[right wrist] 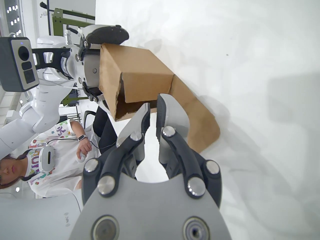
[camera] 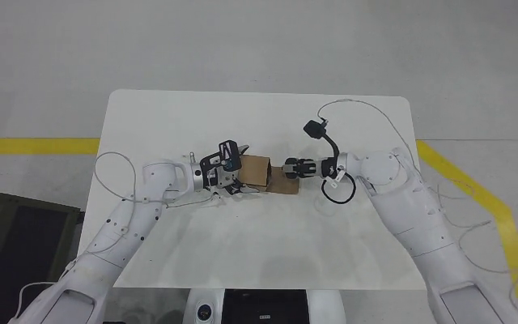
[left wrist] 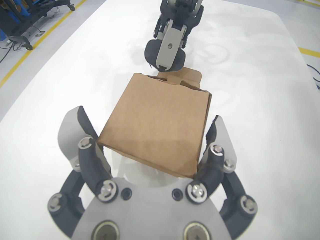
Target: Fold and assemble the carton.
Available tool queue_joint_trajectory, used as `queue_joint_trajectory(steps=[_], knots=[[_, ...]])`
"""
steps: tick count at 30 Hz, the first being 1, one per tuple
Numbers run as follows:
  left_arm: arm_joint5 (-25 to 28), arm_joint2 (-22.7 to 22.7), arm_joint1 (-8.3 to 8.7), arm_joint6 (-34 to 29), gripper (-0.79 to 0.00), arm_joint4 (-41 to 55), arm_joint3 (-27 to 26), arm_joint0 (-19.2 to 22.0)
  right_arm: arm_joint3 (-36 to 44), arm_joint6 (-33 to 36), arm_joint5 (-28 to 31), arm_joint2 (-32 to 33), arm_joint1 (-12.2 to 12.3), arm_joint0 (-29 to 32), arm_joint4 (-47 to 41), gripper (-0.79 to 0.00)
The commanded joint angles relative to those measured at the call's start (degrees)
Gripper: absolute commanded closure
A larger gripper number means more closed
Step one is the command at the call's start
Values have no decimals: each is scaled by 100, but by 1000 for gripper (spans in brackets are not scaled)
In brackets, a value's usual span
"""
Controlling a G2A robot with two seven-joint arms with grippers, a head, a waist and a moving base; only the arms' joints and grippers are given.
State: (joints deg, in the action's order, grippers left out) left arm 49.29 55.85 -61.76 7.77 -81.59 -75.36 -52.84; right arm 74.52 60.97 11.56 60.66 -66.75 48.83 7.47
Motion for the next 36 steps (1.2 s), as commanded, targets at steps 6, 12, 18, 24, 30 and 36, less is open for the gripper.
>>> queue_joint_trajectory(steps=[6,12,18,24,30,36], knots=[[-22,20,-1,-5,-785,-7,-17,-23,858,75,-480,682,252,841,367,-148],[-10,33,2,-2,-785,-31,-47,-47,956,-9,-583,709,292,1039,460,-145],[-14,56,4,5,-785,-37,-60,-65,677,-138,-568,486,245,877,389,-179],[-2,85,7,-11,-785,-21,-60,-77,382,-191,-555,321,211,697,393,-191],[4,101,8,-19,-785,-22,-71,-89,422,-225,-540,323,217,621,380,-219],[31,110,9,-13,-785,-26,-73,-95,455,-192,-556,343,240,622,421,-219]])
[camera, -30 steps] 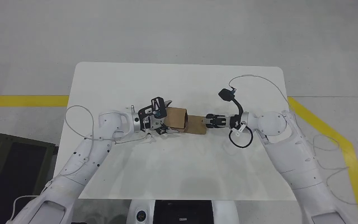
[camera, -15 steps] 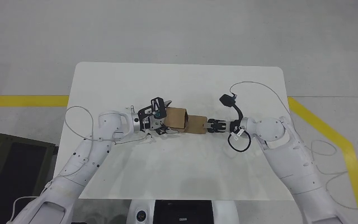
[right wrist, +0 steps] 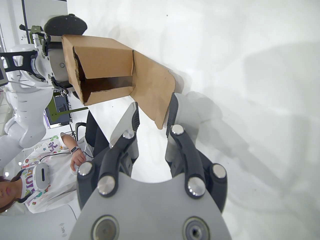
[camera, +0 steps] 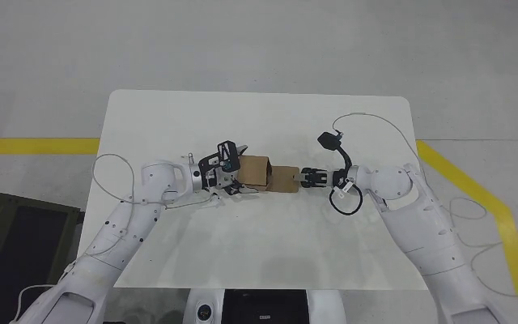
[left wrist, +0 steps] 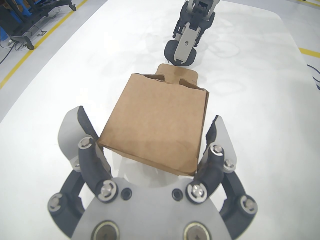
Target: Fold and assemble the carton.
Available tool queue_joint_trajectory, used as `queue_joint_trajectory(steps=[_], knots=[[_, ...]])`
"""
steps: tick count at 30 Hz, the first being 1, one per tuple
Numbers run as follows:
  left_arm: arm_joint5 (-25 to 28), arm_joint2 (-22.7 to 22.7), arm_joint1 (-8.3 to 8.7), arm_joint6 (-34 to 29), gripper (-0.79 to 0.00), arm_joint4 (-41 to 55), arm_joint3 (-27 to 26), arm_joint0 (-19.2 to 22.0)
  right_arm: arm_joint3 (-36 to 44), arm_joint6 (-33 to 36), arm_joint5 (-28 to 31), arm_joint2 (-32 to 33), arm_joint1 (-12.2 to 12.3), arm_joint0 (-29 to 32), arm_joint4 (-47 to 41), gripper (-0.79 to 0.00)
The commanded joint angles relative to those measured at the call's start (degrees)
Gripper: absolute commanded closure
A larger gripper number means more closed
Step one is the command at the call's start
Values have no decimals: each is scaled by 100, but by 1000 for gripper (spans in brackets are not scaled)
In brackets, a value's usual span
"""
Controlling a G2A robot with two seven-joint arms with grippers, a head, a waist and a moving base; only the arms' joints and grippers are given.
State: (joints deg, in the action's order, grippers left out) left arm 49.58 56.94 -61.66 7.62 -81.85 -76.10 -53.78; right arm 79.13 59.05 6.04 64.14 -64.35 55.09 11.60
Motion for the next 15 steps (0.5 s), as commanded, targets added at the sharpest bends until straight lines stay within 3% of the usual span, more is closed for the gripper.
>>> queue_joint_trajectory(steps=[1,15], knots=[[3,3,0,2,-785,-1,0,-1,-4,-1,-3,-10,2,-9,11,-219],[-5,24,3,15,-785,-43,-38,-39,-59,-94,-13,-299,-42,-45,-9,-240]])
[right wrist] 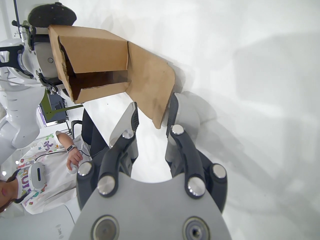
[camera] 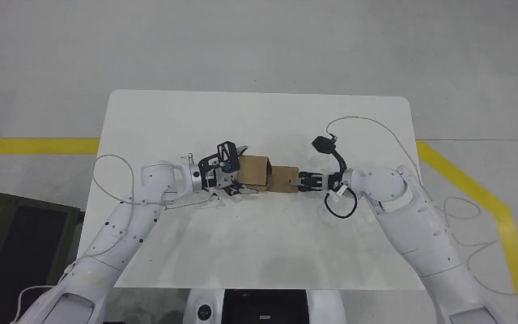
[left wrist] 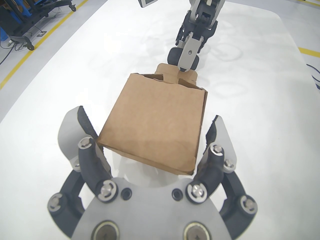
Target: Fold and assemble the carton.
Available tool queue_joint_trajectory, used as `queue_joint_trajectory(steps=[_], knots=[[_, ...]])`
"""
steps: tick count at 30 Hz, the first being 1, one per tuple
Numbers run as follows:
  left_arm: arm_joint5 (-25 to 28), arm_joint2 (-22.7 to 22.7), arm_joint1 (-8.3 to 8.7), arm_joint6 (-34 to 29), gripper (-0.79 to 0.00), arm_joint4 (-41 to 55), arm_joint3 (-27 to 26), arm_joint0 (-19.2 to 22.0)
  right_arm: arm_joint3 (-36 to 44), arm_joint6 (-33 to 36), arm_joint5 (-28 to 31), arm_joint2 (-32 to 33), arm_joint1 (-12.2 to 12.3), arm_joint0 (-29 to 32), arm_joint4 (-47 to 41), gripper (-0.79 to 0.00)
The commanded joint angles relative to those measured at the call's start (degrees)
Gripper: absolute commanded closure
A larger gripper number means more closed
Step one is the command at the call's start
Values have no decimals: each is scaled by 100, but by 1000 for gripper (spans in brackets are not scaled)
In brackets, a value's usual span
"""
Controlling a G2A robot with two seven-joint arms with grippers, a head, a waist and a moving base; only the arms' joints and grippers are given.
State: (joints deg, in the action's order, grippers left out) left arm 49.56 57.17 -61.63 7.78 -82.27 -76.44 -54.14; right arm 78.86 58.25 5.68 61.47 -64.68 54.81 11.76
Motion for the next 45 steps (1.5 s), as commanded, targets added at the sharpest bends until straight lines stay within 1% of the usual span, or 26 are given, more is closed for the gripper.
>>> queue_joint_trajectory(steps=[1,8,13,21,27,33,37,38,41,42,45], knots=[[-4,2,0,-2,-785,-2,-7,-6,-59,-25,36,-73,-22,-39,-59,-243],[-9,15,2,-13,-785,-14,-26,-23,-299,-139,265,-286,-114,-200,-455,-249],[-10,25,3,-22,-785,-24,-35,-30,-212,-156,411,-243,-121,-265,-636,-256],[19,15,2,-33,-785,-34,-50,-48,98,23,240,-317,-113,-360,-471,-274],[33,9,1,-50,-785,-53,-57,-41,58,-12,186,-473,-162,-506,-493,-311],[58,1,-1,-56,-785,-65,-49,-34,-15,-70,144,-601,-204,-609,-490,-320],[50,0,-2,-66,-785,-71,-46,-39,-41,-159,119,-549,-202,-610,-536,-376],[51,3,-1,-65,-785,-71,-39,-43,-18,-167,114,-517,-194,-591,-543,-425],[62,9,2,-73,-785,-85,-29,-46,51,-211,171,-401,-172,-495,-692,-616],[65,11,2,-73,-785,-85,-28,-46,82,-227,177,-366,-164,-468,-714,-665],[75,1,2,-75,-785,-99,-39,-52,178,-239,210,-313,-150,-384,-802,-757]])
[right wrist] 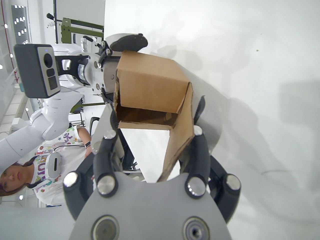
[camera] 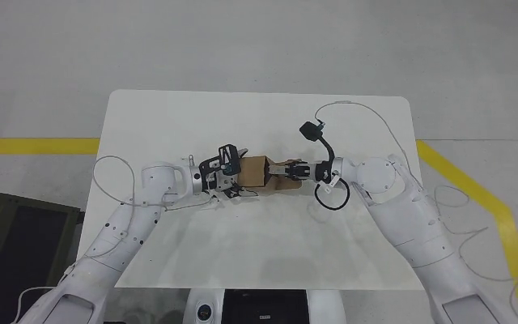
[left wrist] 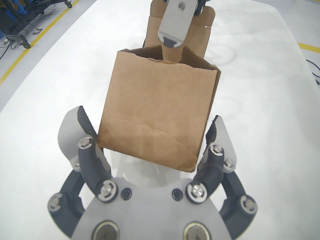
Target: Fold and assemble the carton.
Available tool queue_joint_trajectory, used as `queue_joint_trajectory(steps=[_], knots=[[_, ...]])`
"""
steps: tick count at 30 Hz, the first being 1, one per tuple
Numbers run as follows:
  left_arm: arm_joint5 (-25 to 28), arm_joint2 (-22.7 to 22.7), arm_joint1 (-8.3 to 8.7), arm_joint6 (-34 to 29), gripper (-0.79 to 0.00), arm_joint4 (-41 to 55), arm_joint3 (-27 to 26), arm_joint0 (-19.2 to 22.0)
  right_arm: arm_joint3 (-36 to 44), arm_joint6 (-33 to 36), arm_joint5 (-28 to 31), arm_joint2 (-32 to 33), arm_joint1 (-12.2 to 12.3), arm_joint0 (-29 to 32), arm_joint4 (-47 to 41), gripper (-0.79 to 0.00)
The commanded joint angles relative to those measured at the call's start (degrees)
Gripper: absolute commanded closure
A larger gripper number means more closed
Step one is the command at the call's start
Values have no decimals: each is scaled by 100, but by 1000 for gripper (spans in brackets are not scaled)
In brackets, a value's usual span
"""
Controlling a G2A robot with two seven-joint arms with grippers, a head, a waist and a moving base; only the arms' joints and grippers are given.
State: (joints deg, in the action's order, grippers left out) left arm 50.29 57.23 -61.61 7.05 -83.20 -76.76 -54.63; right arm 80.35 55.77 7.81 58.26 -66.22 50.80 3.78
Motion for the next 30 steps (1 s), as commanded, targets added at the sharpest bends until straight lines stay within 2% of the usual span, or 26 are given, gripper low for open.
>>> queue_joint_trajectory(steps=[1,14,20,30], knots=[[6,-10,-1,0,-785,-6,-12,-5,58,1,23,8,2,36,-57,-785],[41,-28,-4,-29,-785,-23,-18,1,-50,-123,296,-316,-131,-143,-500,-785],[62,-35,-5,-53,-785,-30,-21,6,-130,-177,187,-520,-191,-292,-331,-785],[144,6,11,-83,-785,-13,-50,-13,-97,-717,309,-521,-232,-291,-127,-785]])
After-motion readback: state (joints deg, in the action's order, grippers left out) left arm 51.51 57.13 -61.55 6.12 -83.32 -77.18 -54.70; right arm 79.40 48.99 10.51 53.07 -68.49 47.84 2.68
